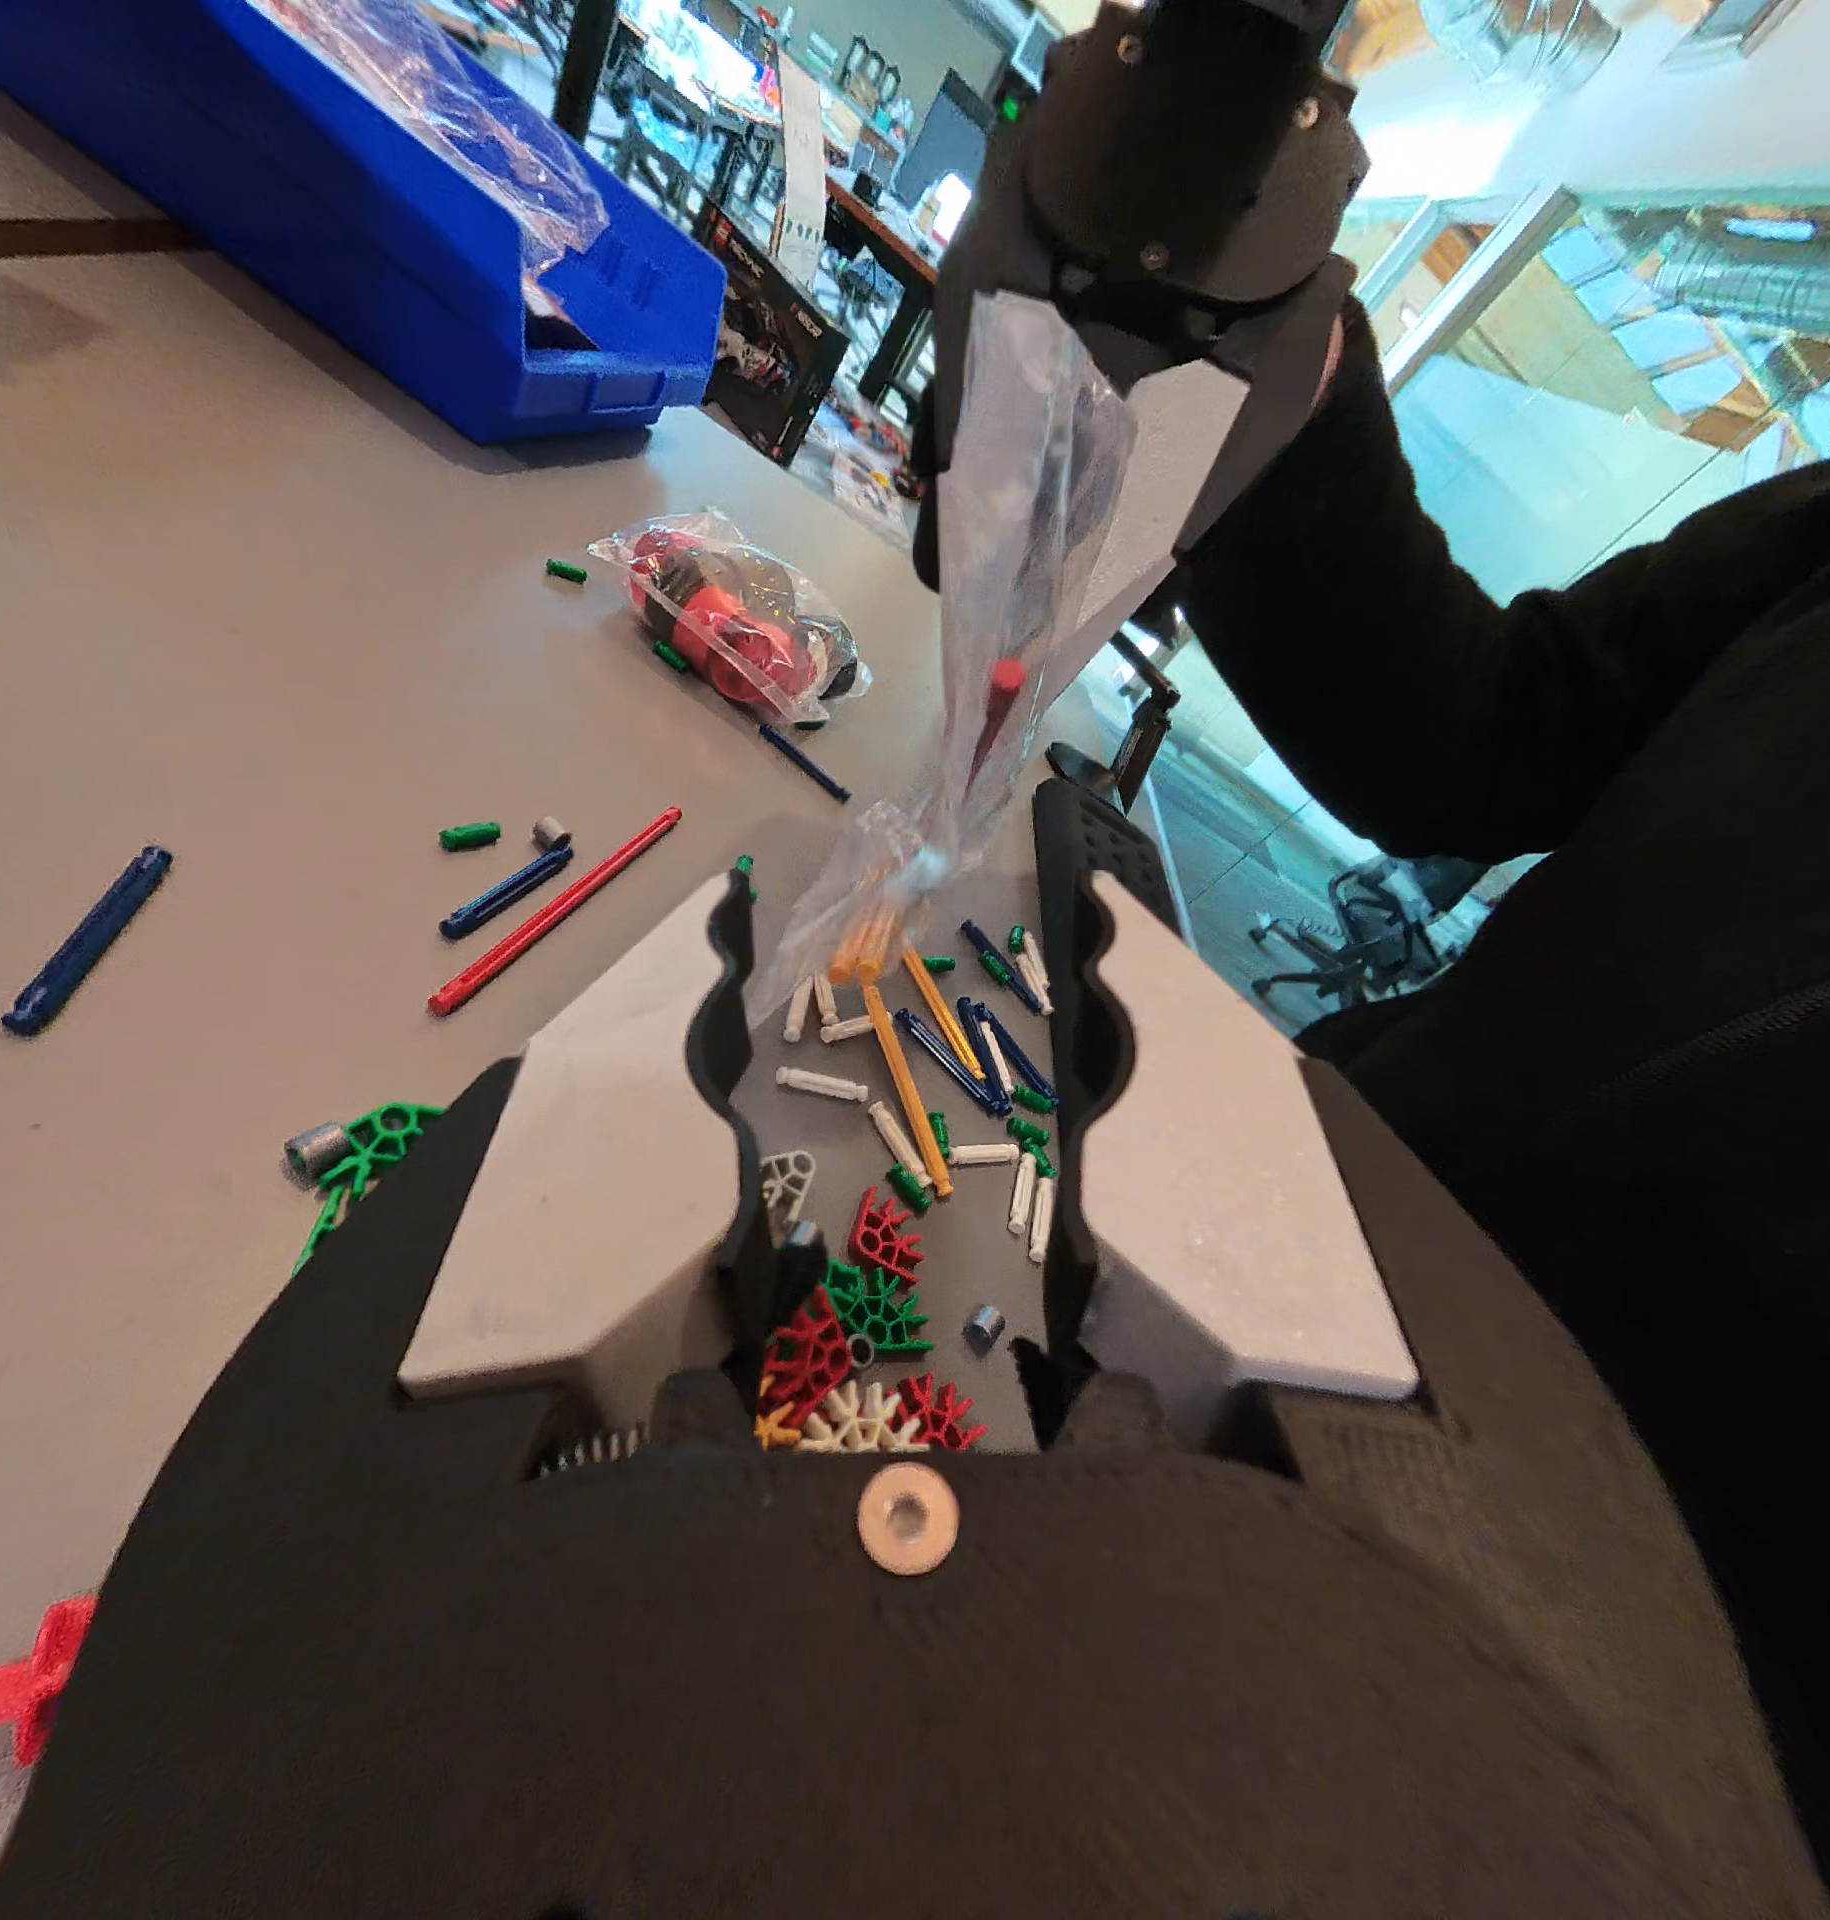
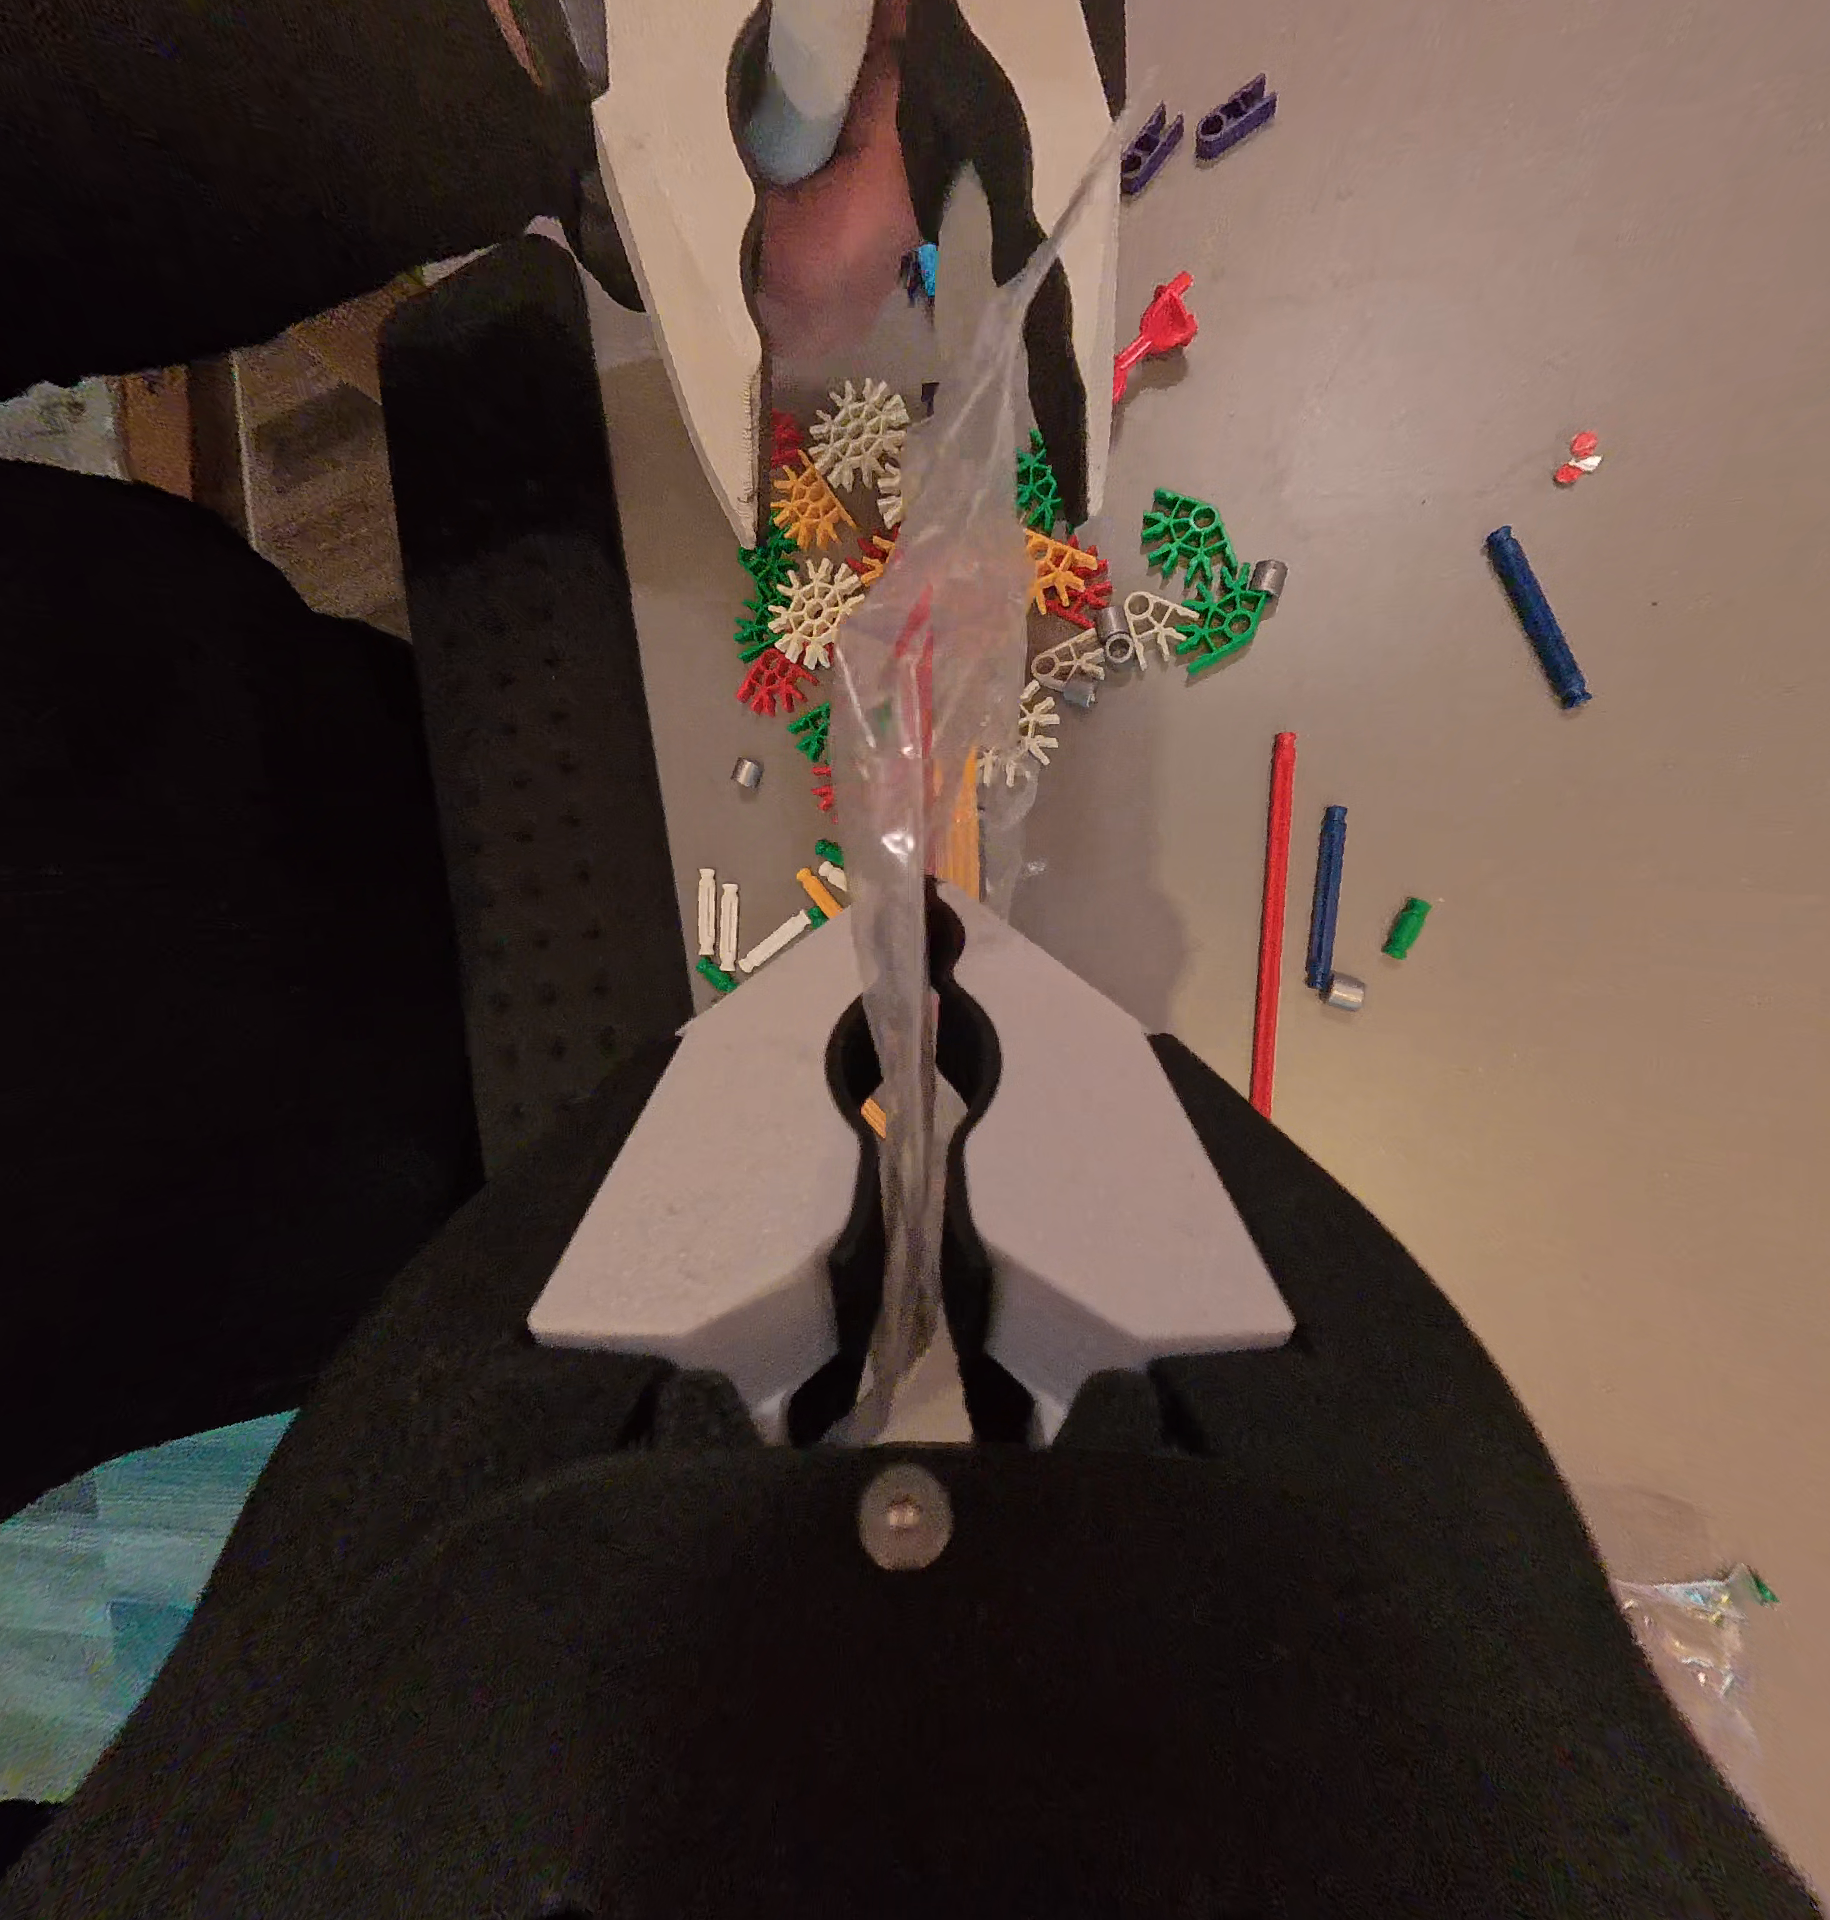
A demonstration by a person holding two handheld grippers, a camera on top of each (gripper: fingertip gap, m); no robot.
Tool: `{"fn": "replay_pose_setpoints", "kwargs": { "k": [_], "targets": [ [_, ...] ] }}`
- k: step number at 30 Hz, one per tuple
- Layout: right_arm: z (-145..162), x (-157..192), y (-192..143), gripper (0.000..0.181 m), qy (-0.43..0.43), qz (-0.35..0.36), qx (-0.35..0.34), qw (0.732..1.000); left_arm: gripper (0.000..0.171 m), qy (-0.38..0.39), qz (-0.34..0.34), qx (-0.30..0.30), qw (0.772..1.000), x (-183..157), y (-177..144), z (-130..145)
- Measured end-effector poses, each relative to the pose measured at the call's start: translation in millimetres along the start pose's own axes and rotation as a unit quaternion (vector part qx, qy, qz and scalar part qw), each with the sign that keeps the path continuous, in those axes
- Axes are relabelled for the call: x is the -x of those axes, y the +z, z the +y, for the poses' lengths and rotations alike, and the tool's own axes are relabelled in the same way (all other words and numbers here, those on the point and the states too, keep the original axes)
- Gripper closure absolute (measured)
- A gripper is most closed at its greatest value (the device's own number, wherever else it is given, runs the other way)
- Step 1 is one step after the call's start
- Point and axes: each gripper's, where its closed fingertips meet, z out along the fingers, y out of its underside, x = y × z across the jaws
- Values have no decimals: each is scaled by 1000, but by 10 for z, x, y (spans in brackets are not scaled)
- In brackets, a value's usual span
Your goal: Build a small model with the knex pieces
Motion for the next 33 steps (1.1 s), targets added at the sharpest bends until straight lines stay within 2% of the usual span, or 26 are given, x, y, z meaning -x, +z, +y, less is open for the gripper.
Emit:
{"fn": "replay_pose_setpoints", "kwargs": {
  "k": [3, 4, 5, 6, 8, 9, 12, 13, 15, 20, 26, 29, 33],
  "targets": [
    [-71, 69, 38, 181, -13, -2, 7, 1000, 114, 26, -11, 28, 999, -77, 130, -30],
    [-87, 87, 54, 181, -20, -1, 14, 1000, 119, 30, -3, 28, 999, -121, 173, -63],
    [-110, 107, 75, 181, -27, -2, 20, 999, 138, 39, 5, 29, 999, -167, 213, -78],
    [-139, 123, 97, 181, -31, -4, 24, 999, 166, 52, 9, 34, 998, -196, 241, -68],
    [-183, 129, 113, 181, -33, 0, 21, 999, 170, 58, 11, 21, 998, -196, 250, -80],
    [-231, 115, 86, 176, -25, 5, 1, 1000, 169, 58, 23, 2, 998, -229, 225, -111],
    [-256, 71, -91, 129, 11, 18, -72, 997, 170, 46, 44, -64, 996, -259, 76, -249],
    [-207, 72, -152, 127, 21, 15, -96, 995, 170, 42, 53, -88, 994, -272, 12, -307],
    [-88, 64, -208, 133, 51, -1, -132, 990, 170, 40, 65, -127, 989, -279, -92, -399],
    [-45, 104, -157, 179, 60, -16, -179, 982, 170, 40, 79, -139, 986, -256, -70, -385],
    [13, 52, -157, 181, 28, 41, -123, 991, 169, 29, 87, -127, 988, -167, -58, -198],
    [91, -18, -173, 181, -8, 105, -48, 993, 158, 19, 58, -105, 993, -41, -47, -85],
    [22, 9, -210, 181, -63, 150, 16, 987, 158, 31, 11, -57, 998, 75, -3, 87]
  ]
}}
